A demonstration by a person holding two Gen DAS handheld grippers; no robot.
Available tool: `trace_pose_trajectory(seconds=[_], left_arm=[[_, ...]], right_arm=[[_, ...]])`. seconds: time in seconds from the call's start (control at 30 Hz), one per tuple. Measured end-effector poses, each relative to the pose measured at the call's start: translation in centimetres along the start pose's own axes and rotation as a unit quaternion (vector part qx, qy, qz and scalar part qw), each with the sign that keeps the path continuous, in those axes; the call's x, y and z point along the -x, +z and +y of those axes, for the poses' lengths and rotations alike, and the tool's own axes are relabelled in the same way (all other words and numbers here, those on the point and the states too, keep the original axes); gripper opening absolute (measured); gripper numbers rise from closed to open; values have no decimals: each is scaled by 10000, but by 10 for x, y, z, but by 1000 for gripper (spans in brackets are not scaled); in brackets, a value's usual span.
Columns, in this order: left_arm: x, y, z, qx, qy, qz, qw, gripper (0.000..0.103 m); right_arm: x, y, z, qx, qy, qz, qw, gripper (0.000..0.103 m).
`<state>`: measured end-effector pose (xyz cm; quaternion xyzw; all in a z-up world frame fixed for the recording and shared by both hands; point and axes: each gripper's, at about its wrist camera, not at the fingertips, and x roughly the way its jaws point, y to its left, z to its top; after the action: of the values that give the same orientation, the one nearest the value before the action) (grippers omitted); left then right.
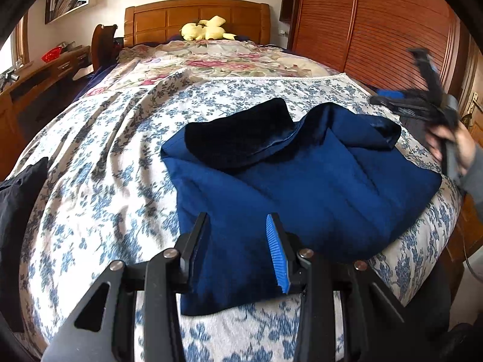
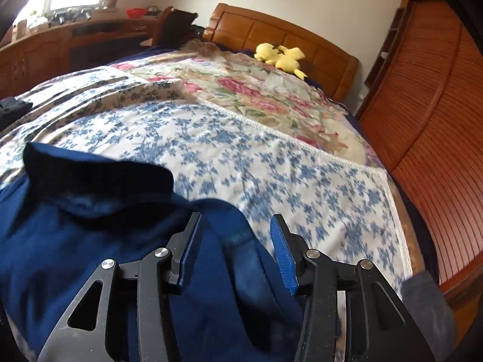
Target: Fold large clothes
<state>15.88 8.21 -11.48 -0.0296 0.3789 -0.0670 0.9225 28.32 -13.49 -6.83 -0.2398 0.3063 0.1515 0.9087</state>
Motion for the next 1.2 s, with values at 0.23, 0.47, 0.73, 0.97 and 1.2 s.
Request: trace_pose_trajectory(seconds=[0.23, 0.47, 0.73, 0.97, 1.2], left_arm=[[-20, 32, 6, -259, 27, -76, 9996, 37], [-45, 63, 28, -338, 223, -112, 9991, 37], [-83, 76, 51, -352, 425, 137, 9984, 37], [-107, 89, 58, -471, 201, 284, 9983, 27], [-121, 130, 79, -228, 354, 181, 9990, 2]], right_arm=[[35, -61, -41, -381, 86, 256, 9989, 56], [25, -110, -82, -866, 21, 714, 9937, 58], [-6, -122, -94, -931, 303, 992, 9902, 58], [-35, -99, -96, -919, 792, 774, 9896, 3], [-55, -56, -125, -1320, 954, 485, 9855, 2]])
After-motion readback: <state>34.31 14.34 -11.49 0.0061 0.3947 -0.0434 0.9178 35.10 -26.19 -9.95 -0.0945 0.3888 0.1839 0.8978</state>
